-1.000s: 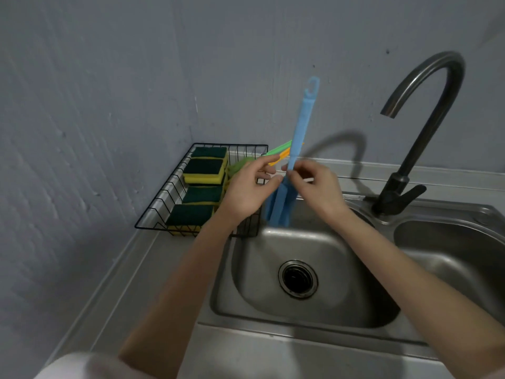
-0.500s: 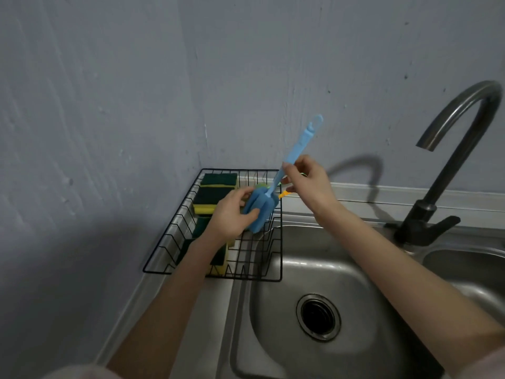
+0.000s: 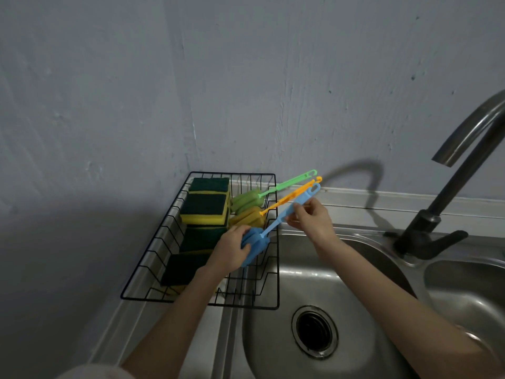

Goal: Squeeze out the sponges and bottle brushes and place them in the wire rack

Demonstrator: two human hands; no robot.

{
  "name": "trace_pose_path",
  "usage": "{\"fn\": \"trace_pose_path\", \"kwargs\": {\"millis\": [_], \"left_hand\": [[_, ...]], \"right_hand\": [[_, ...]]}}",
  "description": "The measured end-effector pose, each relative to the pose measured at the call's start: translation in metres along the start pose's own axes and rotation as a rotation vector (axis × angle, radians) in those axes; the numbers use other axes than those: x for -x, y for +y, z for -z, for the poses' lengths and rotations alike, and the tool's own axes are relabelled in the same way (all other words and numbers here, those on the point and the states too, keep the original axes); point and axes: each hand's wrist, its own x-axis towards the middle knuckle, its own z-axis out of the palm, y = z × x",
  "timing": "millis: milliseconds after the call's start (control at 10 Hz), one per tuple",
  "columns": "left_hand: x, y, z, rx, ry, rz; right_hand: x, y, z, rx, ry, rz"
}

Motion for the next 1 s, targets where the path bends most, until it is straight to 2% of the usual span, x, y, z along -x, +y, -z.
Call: {"fn": "trace_pose_path", "kwargs": {"millis": [100, 500, 800, 900, 1000], "left_hand": [[-0.002, 0.0, 0.0, -0.032, 0.049, 0.024], [0.002, -0.005, 0.004, -0.088, 0.131, 0.053], [0.003, -0.004, 0.01, -0.064, 0.039, 0.086], [0.004, 0.002, 0.013, -0.069, -0.036, 0.069], [0.004, 0.009, 0.016, -0.074, -0.041, 0.059]], "right_hand": [[-0.002, 0.002, 0.0, -0.109, -0.029, -0.044], [0.003, 0.016, -0.008, -0.201, -0.036, -0.1], [0.0, 0.018, -0.007, -0.208, -0.069, -0.138], [0.005, 0.019, -0.003, -0.109, -0.119, -0.173], [0.007, 0.018, 0.0, -0.013, -0.138, -0.173]]}}
